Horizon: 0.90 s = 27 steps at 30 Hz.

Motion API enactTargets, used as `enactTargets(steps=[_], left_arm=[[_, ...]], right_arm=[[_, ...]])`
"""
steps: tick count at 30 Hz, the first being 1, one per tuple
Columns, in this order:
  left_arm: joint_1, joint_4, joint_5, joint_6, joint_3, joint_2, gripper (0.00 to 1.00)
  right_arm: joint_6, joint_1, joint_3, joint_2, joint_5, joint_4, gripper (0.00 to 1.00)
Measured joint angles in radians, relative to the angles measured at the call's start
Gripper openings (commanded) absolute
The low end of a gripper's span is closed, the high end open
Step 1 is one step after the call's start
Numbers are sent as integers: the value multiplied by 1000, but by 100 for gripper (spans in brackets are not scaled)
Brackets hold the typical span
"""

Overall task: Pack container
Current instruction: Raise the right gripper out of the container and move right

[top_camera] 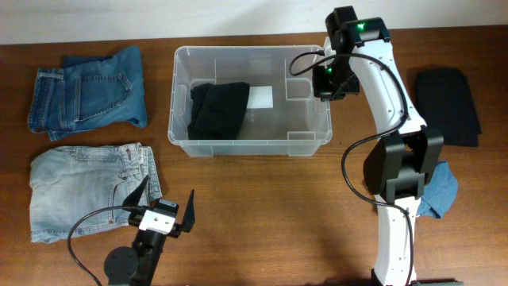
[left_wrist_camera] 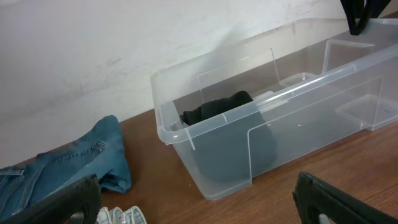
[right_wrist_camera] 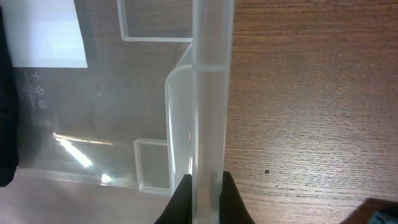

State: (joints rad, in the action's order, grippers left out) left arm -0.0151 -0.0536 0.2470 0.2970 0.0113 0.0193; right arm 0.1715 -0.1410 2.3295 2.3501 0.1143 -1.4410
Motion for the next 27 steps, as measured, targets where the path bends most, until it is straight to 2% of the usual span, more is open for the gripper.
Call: enactTargets(steps=[13, 19, 25, 27], left_arm=[[0, 0, 0, 0, 0, 0, 99], [0, 0, 0, 0, 0, 0, 99], [0, 0, 0, 0, 0, 0, 99], [0, 0, 0, 0, 0, 0, 99]], right_arm=[[-30, 0, 0, 0, 0, 2, 6], [-46, 0, 0, 0, -8, -1, 22], [-52, 0, 0, 0, -11, -1, 27], [-52, 0, 0, 0, -11, -2, 32]])
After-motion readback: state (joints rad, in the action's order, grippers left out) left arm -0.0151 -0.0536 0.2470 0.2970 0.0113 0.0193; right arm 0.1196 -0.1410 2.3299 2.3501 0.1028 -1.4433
